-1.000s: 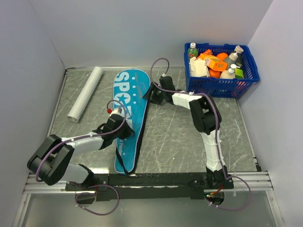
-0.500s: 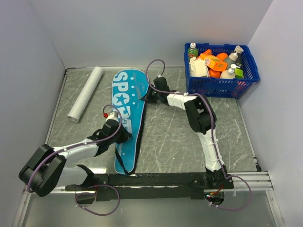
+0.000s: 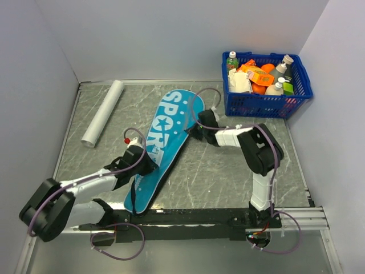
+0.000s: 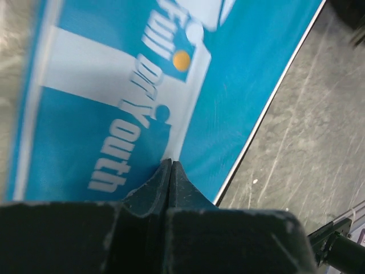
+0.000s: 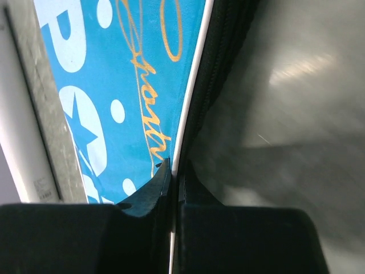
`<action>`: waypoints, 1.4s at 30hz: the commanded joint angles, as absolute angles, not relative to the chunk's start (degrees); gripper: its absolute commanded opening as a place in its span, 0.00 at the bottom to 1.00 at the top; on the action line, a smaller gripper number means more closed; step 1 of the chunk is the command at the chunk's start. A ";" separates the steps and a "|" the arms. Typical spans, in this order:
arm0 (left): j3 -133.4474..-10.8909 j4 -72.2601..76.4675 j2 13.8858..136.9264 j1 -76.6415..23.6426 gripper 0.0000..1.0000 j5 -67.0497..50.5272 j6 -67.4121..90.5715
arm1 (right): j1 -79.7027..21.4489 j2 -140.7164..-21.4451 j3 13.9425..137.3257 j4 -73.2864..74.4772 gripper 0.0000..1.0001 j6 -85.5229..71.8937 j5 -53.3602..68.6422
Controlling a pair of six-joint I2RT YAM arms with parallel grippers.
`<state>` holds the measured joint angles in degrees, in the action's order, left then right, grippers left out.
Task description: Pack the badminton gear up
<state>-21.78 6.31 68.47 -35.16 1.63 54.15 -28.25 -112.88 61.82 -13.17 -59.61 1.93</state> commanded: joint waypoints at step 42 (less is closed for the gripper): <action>-24.26 -6.95 72.25 -45.10 0.05 21.81 56.79 | -25.49 -92.92 50.01 7.29 0.70 -65.93 -14.25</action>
